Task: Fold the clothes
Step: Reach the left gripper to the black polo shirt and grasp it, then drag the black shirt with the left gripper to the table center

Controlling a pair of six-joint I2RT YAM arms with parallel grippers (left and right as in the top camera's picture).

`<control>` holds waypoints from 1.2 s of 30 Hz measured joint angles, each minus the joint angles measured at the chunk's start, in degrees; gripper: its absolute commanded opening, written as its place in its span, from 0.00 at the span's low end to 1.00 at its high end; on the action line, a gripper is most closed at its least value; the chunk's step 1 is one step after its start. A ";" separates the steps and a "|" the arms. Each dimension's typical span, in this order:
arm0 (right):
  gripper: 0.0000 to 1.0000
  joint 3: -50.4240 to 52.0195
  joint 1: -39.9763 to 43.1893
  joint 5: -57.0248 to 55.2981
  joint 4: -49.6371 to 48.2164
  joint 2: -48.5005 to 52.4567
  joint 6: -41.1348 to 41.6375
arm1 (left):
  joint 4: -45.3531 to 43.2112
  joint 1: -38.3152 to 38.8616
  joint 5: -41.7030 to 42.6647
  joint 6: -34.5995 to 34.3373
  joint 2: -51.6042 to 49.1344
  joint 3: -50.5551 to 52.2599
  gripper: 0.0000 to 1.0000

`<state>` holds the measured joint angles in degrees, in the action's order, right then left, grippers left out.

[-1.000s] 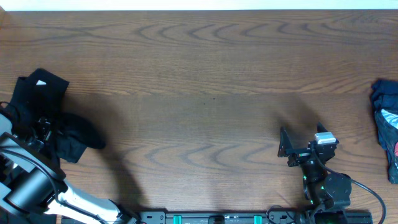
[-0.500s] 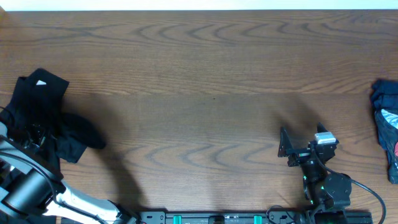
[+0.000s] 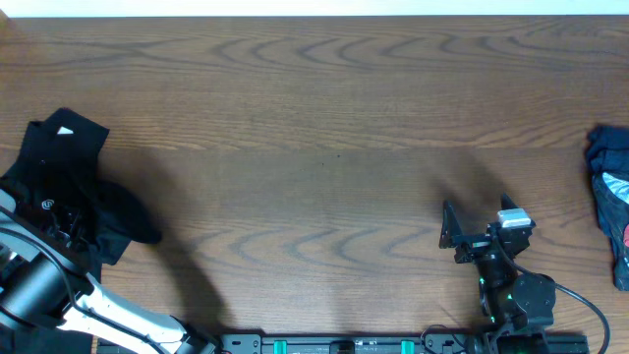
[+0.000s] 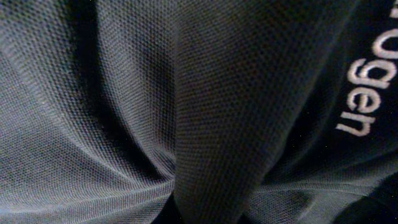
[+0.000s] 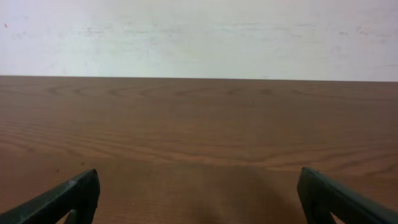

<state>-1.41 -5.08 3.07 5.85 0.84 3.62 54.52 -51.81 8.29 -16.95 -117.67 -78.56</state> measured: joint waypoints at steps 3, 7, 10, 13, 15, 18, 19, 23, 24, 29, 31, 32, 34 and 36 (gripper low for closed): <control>0.99 0.00 0.00 0.00 0.00 0.00 0.00 | -0.07 -0.07 1.38 -0.28 0.00 -0.02 0.06; 0.99 0.00 0.00 0.00 0.00 0.00 0.00 | -0.07 0.70 3.39 -0.79 0.02 -0.02 0.06; 0.99 0.00 0.00 0.00 0.00 0.00 0.00 | -0.11 3.30 3.80 -0.85 0.52 -0.02 0.06; 0.99 0.00 0.00 0.00 0.00 0.00 0.00 | -0.07 7.87 3.76 -1.03 2.67 -0.33 0.06; 0.99 0.00 0.00 0.00 0.00 0.00 0.00 | -0.07 11.78 3.80 -1.03 5.11 -1.22 0.06; 0.99 0.00 0.00 0.00 0.00 0.00 0.00 | -0.33 19.10 3.82 -1.07 9.77 -3.72 0.06; 0.99 0.00 0.00 0.00 0.00 0.00 0.00 | -0.37 21.46 3.96 -1.07 11.15 -4.57 0.06; 0.99 0.00 0.00 0.00 0.00 0.00 0.00 | -0.55 32.09 4.48 -1.18 15.26 -7.13 0.06; 0.99 0.00 0.00 0.00 0.00 0.00 0.00 | -0.55 34.97 4.66 -1.22 15.67 -7.43 0.06; 0.99 0.00 0.00 0.00 0.00 0.00 0.00 | -0.72 46.90 4.92 -1.27 15.65 -7.50 0.06; 0.99 0.00 0.00 0.00 0.00 0.00 0.00 | -1.27 51.95 4.92 -1.25 15.65 -7.50 0.06; 0.99 0.00 0.00 0.00 0.00 0.00 0.00 | -1.73 54.60 4.90 -1.25 15.65 -7.50 0.06; 0.99 0.00 0.00 0.00 0.00 0.00 0.00 | -2.58 59.80 4.92 -1.27 15.65 -7.50 0.06; 0.99 0.00 0.00 0.00 0.00 0.00 0.00 | -3.58 64.65 4.92 -1.27 15.65 -7.50 0.06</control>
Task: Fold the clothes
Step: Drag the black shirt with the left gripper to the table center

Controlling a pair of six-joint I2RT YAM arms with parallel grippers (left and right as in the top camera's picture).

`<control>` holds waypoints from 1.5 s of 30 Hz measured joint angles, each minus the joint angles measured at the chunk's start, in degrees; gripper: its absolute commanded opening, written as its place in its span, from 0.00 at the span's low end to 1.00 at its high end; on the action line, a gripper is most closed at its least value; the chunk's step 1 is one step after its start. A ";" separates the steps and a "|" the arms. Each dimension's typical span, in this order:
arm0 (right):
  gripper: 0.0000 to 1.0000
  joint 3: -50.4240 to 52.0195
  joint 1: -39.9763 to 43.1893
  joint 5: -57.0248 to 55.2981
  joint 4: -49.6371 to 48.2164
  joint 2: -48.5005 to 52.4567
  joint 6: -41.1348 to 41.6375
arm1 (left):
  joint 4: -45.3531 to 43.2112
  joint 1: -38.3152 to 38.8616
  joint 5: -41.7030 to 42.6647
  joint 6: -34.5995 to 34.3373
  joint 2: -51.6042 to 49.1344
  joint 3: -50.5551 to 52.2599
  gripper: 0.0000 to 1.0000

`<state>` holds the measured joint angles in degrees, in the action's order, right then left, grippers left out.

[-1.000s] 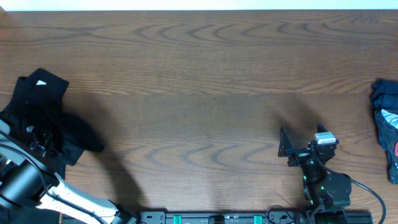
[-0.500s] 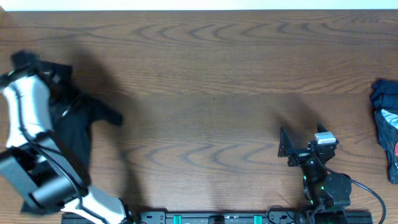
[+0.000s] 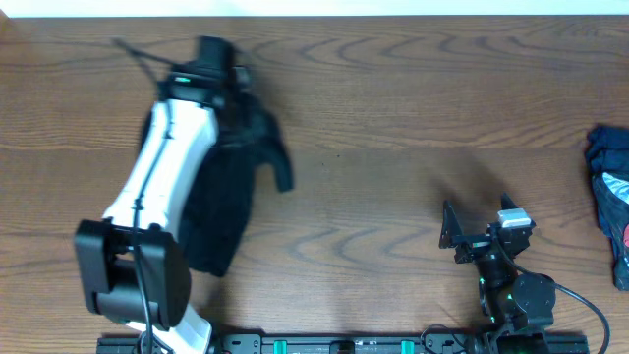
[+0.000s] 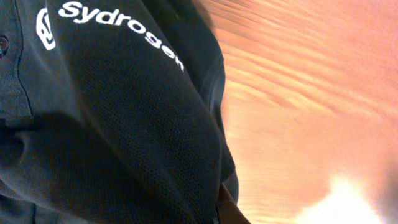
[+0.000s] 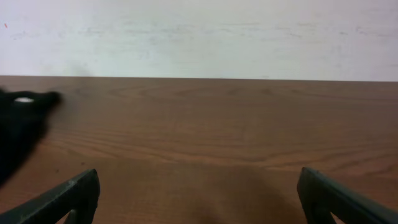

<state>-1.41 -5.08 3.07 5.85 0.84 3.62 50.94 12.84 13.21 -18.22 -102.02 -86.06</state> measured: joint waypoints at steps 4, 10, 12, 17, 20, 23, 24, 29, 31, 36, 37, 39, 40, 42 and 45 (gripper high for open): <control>0.99 0.00 0.00 0.00 0.00 0.00 0.00 | -1.79 9.07 0.17 0.00 0.00 0.00 0.06; 0.99 0.00 0.00 0.00 0.00 0.00 0.00 | -3.74 19.91 0.37 -0.66 -0.04 0.00 0.06; 0.99 0.00 0.00 0.00 0.00 0.00 0.00 | -4.57 23.37 0.37 -1.05 -0.20 0.00 0.06; 0.99 0.00 0.00 0.00 0.00 0.00 0.00 | -6.84 29.31 -0.13 -1.44 -0.52 0.00 0.51; 0.99 0.00 0.00 0.00 0.00 0.00 0.00 | -6.84 30.80 -0.57 -2.14 -0.52 0.00 0.79; 0.99 0.00 0.00 0.00 0.00 0.00 0.00 | -5.86 30.47 -1.14 -2.93 -0.52 0.00 0.87; 0.99 0.00 0.00 0.00 0.00 0.00 0.00 | -5.51 30.12 -1.27 -2.99 -0.52 0.00 0.79; 0.99 0.00 0.00 0.00 0.00 0.00 0.00 | -3.13 26.38 -1.64 -4.44 -0.50 0.00 0.74; 0.99 0.00 0.00 0.00 0.00 0.00 0.00 | -2.67 24.00 -1.68 -5.16 -0.22 0.00 0.73; 0.99 0.00 0.00 -0.02 0.00 0.00 0.00 | -2.05 17.03 -2.78 -5.97 5.55 0.02 0.74; 0.99 0.00 0.00 0.00 0.00 0.00 0.00 | -1.99 16.09 -2.91 -5.97 7.17 0.02 0.74; 0.99 0.00 0.00 0.00 0.00 0.00 0.02 | -1.33 13.90 -3.13 -5.90 11.78 0.00 0.74; 0.99 0.00 0.00 0.00 -0.02 0.00 0.00 | -0.72 12.98 -3.13 -5.88 13.94 0.00 0.74; 0.99 0.00 0.00 0.00 -0.31 0.00 0.00 | 1.03 11.45 -3.13 -5.84 17.44 -0.02 0.74; 0.99 0.02 0.00 -0.35 -0.39 0.00 -0.02 | 5.38 9.29 -3.15 -5.73 20.68 -0.02 0.74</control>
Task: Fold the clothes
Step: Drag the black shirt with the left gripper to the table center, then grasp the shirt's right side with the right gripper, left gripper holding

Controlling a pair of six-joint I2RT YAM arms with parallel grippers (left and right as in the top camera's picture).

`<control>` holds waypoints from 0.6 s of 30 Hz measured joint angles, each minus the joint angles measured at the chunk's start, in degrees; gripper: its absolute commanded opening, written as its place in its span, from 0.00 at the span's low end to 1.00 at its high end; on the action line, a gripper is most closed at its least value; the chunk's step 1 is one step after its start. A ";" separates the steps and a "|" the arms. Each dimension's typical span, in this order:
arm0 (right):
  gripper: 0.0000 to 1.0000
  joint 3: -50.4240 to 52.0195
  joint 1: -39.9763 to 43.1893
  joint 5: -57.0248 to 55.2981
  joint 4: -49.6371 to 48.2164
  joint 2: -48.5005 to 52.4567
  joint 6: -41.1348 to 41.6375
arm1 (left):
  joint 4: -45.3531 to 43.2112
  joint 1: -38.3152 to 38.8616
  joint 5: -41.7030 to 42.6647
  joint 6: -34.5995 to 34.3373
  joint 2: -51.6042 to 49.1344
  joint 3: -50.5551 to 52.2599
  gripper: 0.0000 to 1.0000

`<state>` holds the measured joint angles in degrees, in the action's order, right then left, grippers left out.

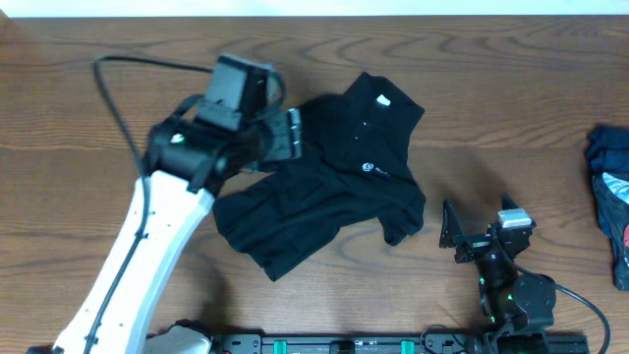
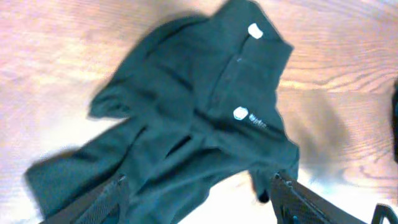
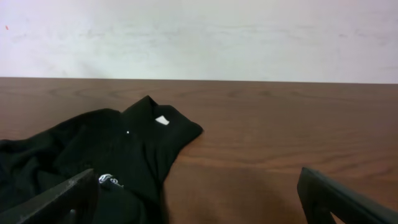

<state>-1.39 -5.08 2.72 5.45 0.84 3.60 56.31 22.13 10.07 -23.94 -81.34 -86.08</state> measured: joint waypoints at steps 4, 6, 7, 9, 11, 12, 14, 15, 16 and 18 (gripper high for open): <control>0.99 -0.07 0.00 1.44 0.07 0.00 0.00 | 6.47 -2.45 -0.33 1.16 1.40 0.00 0.74; 0.99 -1.29 0.00 2.71 3.98 0.24 0.00 | 8.92 -3.41 -1.51 1.53 1.46 0.00 0.74; 0.99 -2.62 0.00 3.26 6.56 0.66 0.00 | 9.79 -3.85 -2.01 1.68 1.46 0.00 0.74; 0.99 -7.34 0.00 3.74 14.84 3.28 -0.09 | 10.34 -4.57 -2.86 1.75 1.46 0.00 0.74; 0.99 -12.76 0.00 3.65 21.05 7.76 -0.15 | 10.23 -4.83 -3.39 1.88 1.46 0.00 0.75; 0.99 -16.26 0.00 3.65 24.09 10.82 -0.17 | 9.92 -4.87 -3.63 1.90 1.46 0.02 0.75; 0.99 -23.63 0.00 3.69 29.70 17.51 -0.17 | 9.42 -4.87 -3.91 1.92 1.46 0.02 0.75; 0.99 -28.72 0.00 3.80 32.98 22.45 -0.20 | 9.35 -4.83 -4.09 1.90 1.46 0.02 0.75; 0.99 -31.89 0.00 3.87 34.97 25.57 -0.17 | 9.29 -4.85 -4.09 1.92 1.44 0.02 0.75; 0.99 -40.19 0.00 4.52 41.40 34.34 -0.20 | 9.33 -4.85 -4.26 1.90 1.16 0.02 0.75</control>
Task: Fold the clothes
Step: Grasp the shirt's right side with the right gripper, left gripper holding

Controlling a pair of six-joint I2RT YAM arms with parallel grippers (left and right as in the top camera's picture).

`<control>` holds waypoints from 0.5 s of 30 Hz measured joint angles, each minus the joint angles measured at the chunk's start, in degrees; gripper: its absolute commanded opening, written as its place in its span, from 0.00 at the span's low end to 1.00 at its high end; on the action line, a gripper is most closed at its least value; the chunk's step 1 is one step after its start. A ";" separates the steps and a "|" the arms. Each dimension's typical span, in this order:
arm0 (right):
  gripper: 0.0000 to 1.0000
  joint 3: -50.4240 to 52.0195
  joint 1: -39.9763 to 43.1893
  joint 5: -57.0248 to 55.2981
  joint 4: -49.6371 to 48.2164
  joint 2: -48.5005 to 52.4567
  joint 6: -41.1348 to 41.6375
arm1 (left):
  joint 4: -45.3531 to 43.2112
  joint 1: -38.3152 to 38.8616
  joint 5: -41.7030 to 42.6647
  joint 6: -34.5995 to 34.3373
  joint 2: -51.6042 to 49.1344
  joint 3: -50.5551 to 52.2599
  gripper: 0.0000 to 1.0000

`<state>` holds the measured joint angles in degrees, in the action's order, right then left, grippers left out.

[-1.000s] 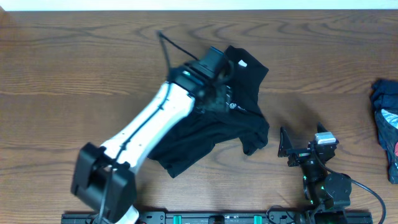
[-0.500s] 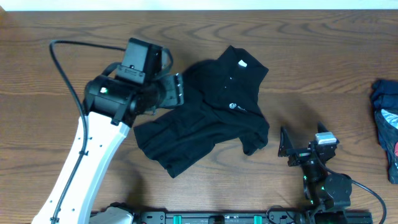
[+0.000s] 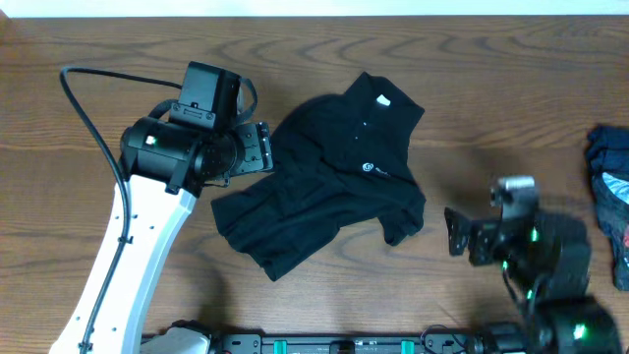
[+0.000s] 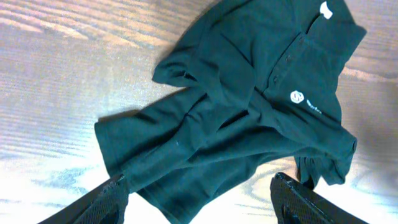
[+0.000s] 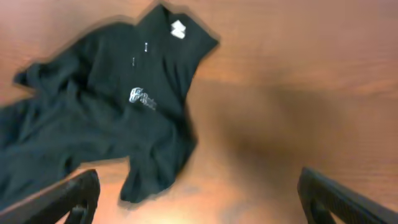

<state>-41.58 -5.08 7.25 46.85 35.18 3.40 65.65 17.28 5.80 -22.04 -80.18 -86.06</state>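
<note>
A black polo shirt (image 3: 329, 177) lies crumpled in the middle of the wooden table, collar with white tag toward the far side, small white chest logo showing. It also fills the left wrist view as the shirt (image 4: 242, 106) and shows in the right wrist view as the shirt (image 5: 112, 118). My left gripper (image 3: 257, 149) hangs open above the shirt's left edge, nothing between its fingers (image 4: 112, 199). My right gripper (image 3: 454, 232) is open, raised off the table just right of the shirt, fingers (image 5: 81, 193) empty.
A pile of dark blue and patterned clothes (image 3: 611, 202) lies at the table's right edge. The left arm's black cable (image 3: 93, 147) loops over the left part of the table (image 3: 324, 59).
My left gripper has drawn back a little to the left, still open over the shirt. My right arm has lifted from its resting place and now looks down on the shirt's right side.
The shirt was bunched at the table's left edge with my left gripper buried in it. Then the left arm held it near the far left of the table. Later the shirt lay spread in the middle, released, left gripper open; now both grippers are open beside it.
</note>
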 measured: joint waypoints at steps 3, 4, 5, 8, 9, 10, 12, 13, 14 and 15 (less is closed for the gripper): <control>0.99 -11.65 0.00 2.51 8.57 13.99 -0.13 | -0.22 0.02 -0.26 0.02 -0.83 0.26 0.75; 0.99 -15.72 -0.02 3.89 11.74 19.80 -0.22 | -0.37 0.00 -0.35 0.00 -1.18 0.76 0.75; 0.99 -17.88 -0.02 4.68 13.57 22.93 -0.39 | -0.46 0.00 -0.46 -0.02 -1.38 1.18 0.75; 0.99 -24.26 -0.15 7.78 18.36 35.82 -1.44 | -1.57 0.02 -1.09 -0.48 -1.70 4.68 0.74; 0.99 -25.24 -0.33 8.48 18.78 39.45 -1.60 | -1.88 0.02 -1.31 -0.83 -1.79 6.19 0.74; 0.99 -25.64 -0.52 8.98 18.78 42.32 -1.75 | -2.32 0.02 -1.38 -1.29 -1.79 7.80 0.74; 0.99 -25.75 -0.57 10.03 18.71 47.58 -2.03 | -2.97 0.02 -1.49 -2.67 -1.86 11.67 0.73; 0.99 -25.75 -0.57 10.43 18.49 49.66 -2.21 | -3.76 0.13 -1.46 -3.58 -1.84 14.05 0.73; 0.99 -25.75 -0.61 10.73 18.12 51.23 -2.32 | -4.61 0.26 -1.22 -4.31 -1.84 16.26 0.72; 0.99 -25.75 -0.72 10.99 17.66 52.22 -2.40 | -6.45 0.59 -0.85 -5.27 -1.81 19.34 0.71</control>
<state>-67.33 -5.80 18.24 64.51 87.39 0.99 59.20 17.87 4.95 -27.31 -82.00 -66.72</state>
